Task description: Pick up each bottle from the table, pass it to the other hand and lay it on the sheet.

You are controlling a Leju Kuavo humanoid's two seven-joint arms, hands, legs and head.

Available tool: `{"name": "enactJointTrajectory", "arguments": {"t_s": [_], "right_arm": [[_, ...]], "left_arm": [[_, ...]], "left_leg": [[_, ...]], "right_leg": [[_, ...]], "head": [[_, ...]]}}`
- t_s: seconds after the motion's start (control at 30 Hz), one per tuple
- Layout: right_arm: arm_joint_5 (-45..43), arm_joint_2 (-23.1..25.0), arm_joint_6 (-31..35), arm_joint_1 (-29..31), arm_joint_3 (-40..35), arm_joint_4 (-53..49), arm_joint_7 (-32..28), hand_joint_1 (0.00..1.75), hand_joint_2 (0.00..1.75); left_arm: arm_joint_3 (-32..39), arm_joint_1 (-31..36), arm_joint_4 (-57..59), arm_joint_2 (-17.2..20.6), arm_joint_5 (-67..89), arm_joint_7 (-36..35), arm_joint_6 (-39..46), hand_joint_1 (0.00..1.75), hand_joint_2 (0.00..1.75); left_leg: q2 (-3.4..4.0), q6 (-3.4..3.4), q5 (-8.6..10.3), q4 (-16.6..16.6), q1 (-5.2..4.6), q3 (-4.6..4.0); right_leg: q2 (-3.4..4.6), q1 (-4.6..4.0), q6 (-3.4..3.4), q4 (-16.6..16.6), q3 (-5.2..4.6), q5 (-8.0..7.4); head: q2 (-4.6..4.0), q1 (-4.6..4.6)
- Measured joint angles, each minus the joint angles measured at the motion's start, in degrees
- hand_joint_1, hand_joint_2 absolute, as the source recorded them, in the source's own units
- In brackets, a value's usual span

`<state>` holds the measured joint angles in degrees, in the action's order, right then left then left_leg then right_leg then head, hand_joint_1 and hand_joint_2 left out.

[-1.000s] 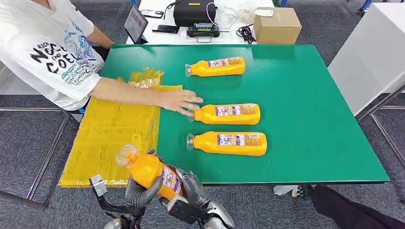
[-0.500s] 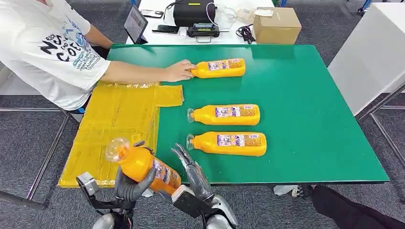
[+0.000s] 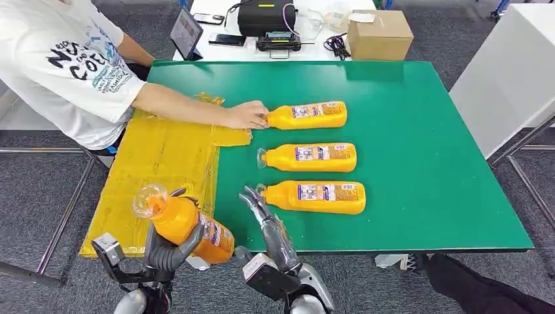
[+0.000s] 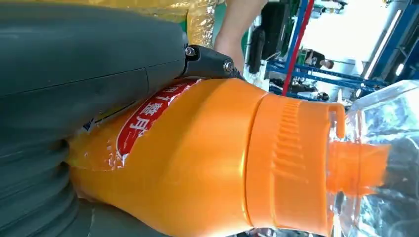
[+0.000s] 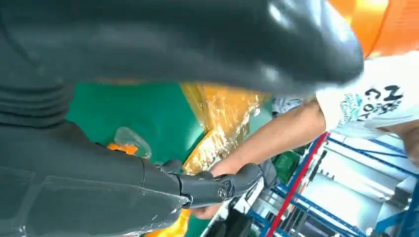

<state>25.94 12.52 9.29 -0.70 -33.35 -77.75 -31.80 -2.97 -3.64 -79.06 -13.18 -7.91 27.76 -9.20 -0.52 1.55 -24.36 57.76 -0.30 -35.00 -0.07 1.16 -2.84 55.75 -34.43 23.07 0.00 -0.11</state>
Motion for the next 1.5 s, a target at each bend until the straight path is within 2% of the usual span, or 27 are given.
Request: {"name": "enactJointTrajectory", "arguments": {"t_s": [0.17,0.2,0.3,0.4,0.57,0.67,0.8,1.07,1.5], "right_arm": [[-6.9,-0.7,-4.0,-1.5,0.2,-5.1,-4.2,0.00,0.00],[-7.6,-0.7,-3.3,-2.0,0.6,-6.7,-5.3,0.00,1.75],[-9.6,-0.7,-0.4,-3.2,2.1,-11.0,-6.9,0.00,1.75],[-12.8,-0.6,2.2,-3.7,4.0,-14.9,-6.9,0.00,1.75],[-14.2,-0.1,3.4,-3.0,5.0,-15.6,-7.8,0.00,1.75],[-14.0,0.2,3.4,-2.3,5.0,-15.5,-7.8,0.00,1.75],[-14.1,0.8,3.0,-2.2,5.0,-15.5,-7.7,0.00,1.75],[-14.2,0.9,2.5,-2.2,5.1,-15.5,-7.6,0.00,1.75],[-14.7,1.4,-0.4,-1.7,5.0,-15.0,-6.6,0.00,1.75]], "left_arm": [[1.7,2.5,-0.9,0.7,7.2,3.1,9.3,1.75,1.75],[2.2,3.4,-1.1,1.0,10.1,3.5,12.7,1.75,1.75],[3.3,5.7,-2.2,1.8,22.0,4.7,24.3,1.75,1.75],[3.4,9.4,-2.4,2.9,41.5,2.8,36.9,1.75,1.75],[3.4,16.3,3.9,5.2,73.0,-4.9,48.0,1.75,1.75],[3.4,20.4,9.5,6.5,84.4,-8.8,48.8,1.75,1.75],[3.4,24.9,16.6,8.1,90.2,-11.5,48.8,1.75,1.75],[3.3,27.5,22.4,9.4,91.9,-12.6,48.9,1.75,1.75],[2.7,31.9,40.4,11.4,90.7,-13.6,43.9,1.75,1.75]], "left_leg": [[-0.02,0.00,0.01,0.0,0.01,-0.01],[-0.02,0.00,0.02,0.0,0.02,0.00],[0.00,0.00,0.02,0.0,0.01,0.02],[-0.09,0.07,0.09,0.0,0.01,-0.02],[-0.03,0.07,0.09,0.0,-0.01,0.05],[-0.04,0.05,0.12,0.0,0.00,0.05],[-0.01,0.05,0.13,0.0,0.01,0.05],[-0.03,0.04,0.10,0.0,-0.01,-0.01],[0.00,0.03,0.11,0.0,0.01,0.00]], "right_leg": [[-0.01,-0.02,0.00,0.0,-0.02,-0.01],[-0.01,-0.02,0.00,0.0,0.00,-0.01],[0.00,-0.01,-0.01,0.0,0.01,-0.01],[-0.04,0.00,-0.01,0.0,0.04,-0.02],[-0.02,0.01,-0.02,0.0,0.07,-0.04],[-0.02,0.00,-0.02,0.0,0.09,-0.04],[0.00,-0.01,-0.02,0.1,0.08,-0.04],[-0.01,0.02,-0.02,0.0,0.03,-0.03],[0.00,0.00,-0.01,0.0,0.03,-0.04]], "head": [[0.00,0.00],[0.00,-0.02],[0.00,0.00],[0.00,0.00],[0.00,0.00],[0.00,0.00],[0.00,0.00],[0.00,0.00],[0.00,0.00]]}}
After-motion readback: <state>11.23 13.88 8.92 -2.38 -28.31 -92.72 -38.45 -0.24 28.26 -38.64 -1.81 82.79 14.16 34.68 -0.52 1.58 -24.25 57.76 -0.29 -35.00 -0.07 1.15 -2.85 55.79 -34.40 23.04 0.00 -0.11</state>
